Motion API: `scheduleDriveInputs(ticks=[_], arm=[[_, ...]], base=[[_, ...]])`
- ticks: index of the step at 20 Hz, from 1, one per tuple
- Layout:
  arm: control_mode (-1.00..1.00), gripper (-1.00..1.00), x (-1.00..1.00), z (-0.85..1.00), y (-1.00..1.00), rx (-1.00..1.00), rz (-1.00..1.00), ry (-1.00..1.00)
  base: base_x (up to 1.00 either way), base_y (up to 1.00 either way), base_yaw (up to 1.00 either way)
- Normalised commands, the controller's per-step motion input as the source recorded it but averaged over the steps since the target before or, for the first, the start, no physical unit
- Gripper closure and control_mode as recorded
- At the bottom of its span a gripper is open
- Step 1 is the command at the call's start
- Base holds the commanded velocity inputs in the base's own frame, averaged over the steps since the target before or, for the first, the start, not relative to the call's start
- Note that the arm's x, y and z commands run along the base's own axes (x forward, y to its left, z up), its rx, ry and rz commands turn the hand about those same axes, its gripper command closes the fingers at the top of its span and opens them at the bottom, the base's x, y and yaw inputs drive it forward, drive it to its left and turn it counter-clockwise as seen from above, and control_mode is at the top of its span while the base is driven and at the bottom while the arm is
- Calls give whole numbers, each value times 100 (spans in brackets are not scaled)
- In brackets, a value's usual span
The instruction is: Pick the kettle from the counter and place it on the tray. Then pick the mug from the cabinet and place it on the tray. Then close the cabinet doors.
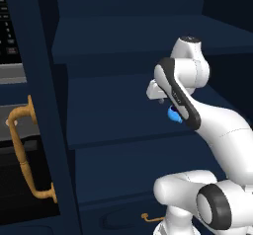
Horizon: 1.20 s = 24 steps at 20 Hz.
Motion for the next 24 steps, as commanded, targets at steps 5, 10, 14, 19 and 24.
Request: scheduleDriveInputs(ticks=[5, 10, 14, 19, 24], arm=[[-100, -100, -26, -10, -7, 0, -2, -1], [-100, -100, -20, -62, -33, 0, -12, 2], [-100, -100, 0, -64, -84, 4, -11, 9], [-100, -100, 2, -42, -59, 5, -4, 1], [-100, -100, 34, -36, -12, 1, 0, -1]], base=[[0, 0, 0], [0, 0, 0], [0, 0, 0], [0, 0, 0], [0, 0, 0]])
